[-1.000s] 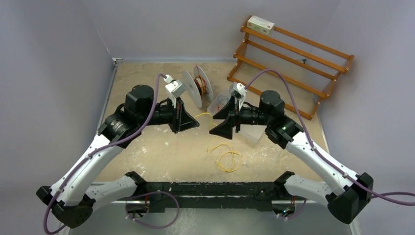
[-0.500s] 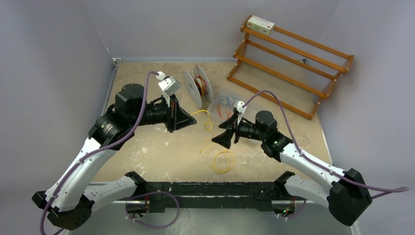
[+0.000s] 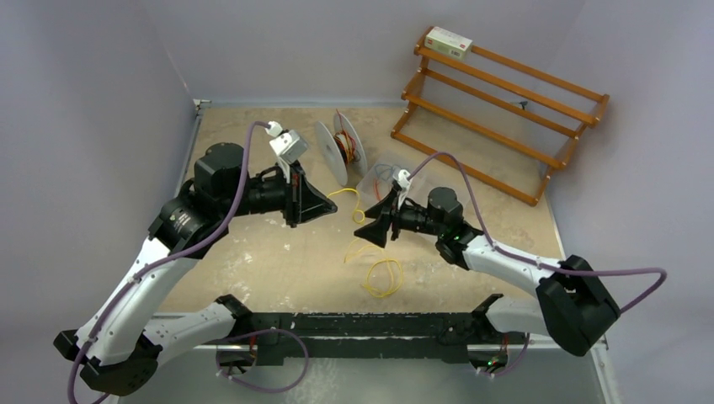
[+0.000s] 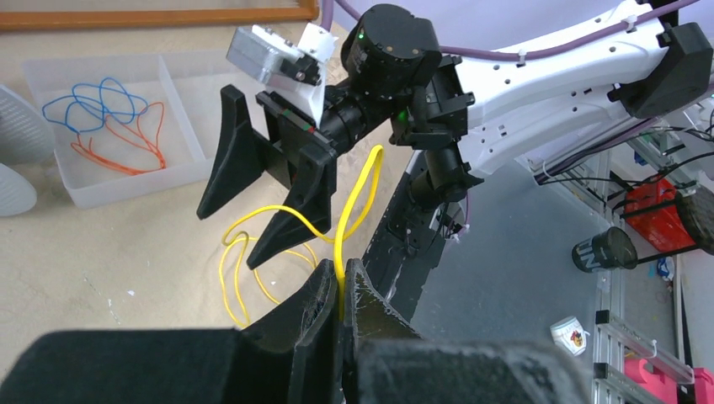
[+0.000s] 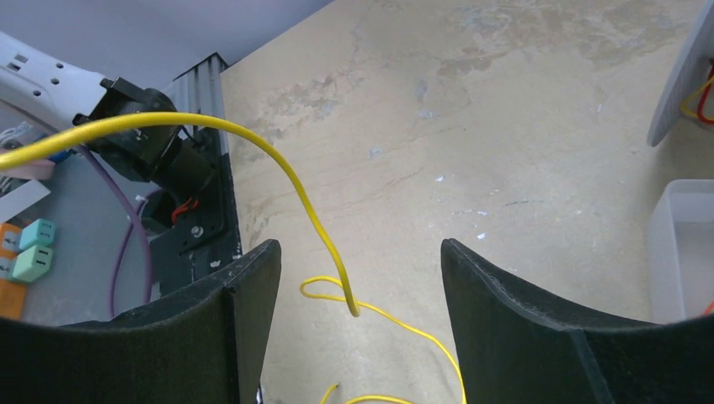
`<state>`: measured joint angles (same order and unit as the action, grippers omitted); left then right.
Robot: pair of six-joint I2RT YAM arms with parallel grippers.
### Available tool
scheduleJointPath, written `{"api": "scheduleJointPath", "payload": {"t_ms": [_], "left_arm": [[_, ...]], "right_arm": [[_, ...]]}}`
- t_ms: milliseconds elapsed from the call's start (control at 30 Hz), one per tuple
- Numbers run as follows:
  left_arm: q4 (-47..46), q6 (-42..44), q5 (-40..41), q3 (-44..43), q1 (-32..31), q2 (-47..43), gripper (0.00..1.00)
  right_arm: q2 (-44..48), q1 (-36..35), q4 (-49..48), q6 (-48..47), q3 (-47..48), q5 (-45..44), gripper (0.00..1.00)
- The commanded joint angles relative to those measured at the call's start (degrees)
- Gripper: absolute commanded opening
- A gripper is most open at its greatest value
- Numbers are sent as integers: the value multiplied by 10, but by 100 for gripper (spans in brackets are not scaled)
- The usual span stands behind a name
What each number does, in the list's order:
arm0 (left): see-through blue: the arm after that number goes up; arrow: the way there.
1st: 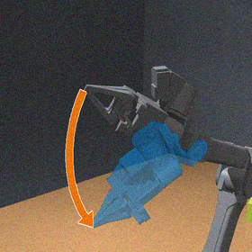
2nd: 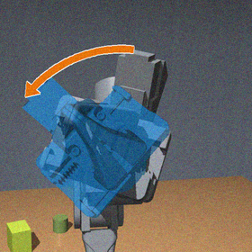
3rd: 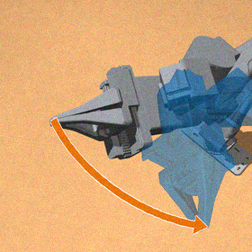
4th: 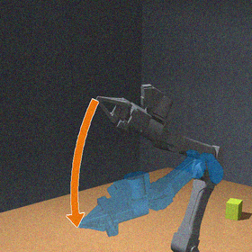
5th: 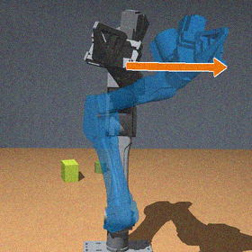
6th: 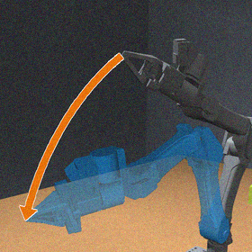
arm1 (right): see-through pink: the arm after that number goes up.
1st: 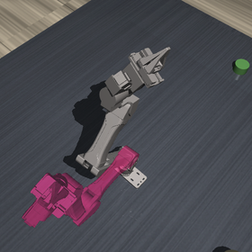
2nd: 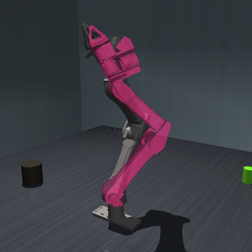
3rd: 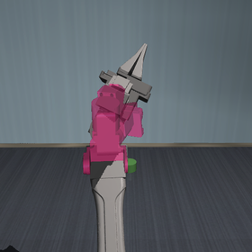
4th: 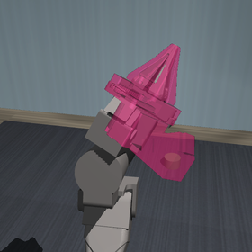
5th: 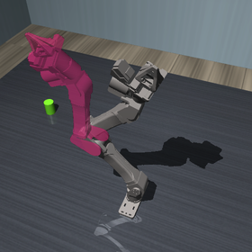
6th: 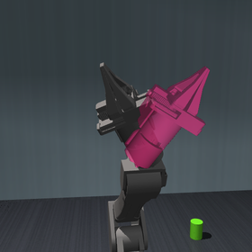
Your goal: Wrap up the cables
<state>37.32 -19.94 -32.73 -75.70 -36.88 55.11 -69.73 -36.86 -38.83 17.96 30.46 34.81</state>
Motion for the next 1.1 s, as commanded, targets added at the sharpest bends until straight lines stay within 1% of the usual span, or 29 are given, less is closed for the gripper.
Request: {"api": "scheduleJointPath", "payload": {"t_ms": [0, 100, 167, 200, 300, 333, 533, 733, 867, 933, 1067], "left_arm": [[-24, -3, -1, -30, 0, -7, 0], [-39, -15, -4, -27, 0, -8, 0], [-43, -21, -8, -25, 0, -8, 0], [-44, -21, -7, -26, 0, -8, 0], [-41, -21, -2, -35, 0, -7, 0], [-36, -18, 2, -43, 0, -5, 0], [13, 13, 49, -98, 0, 1, 0], [60, 47, 56, -145, 0, 10, 0], [89, 68, 68, -162, 0, 14, 0], [96, 69, 78, -161, 0, 13, 0], [98, 66, 80, -145, 0, 7, 0]], "right_arm": [[-20, -9, -68, 12, 18, 30, 70], [-31, -10, -73, 12, 18, 33, 64], [-30, -10, -66, 8, 19, 33, 54], [-28, -11, -58, 4, 21, 33, 46], [-14, -11, -15, -11, 27, 19, 9], [-7, -11, 0, -16, 25, 8, 0], [86, -11, 84, -11, -16, -79, 0], [200, -10, 198, 23, -36, -193, 0], [283, -10, 275, 49, -19, -281, 0], [325, -10, 310, 54, -3, -340, 0], [364, -11, 377, 43, 50, -419, 0]]}}
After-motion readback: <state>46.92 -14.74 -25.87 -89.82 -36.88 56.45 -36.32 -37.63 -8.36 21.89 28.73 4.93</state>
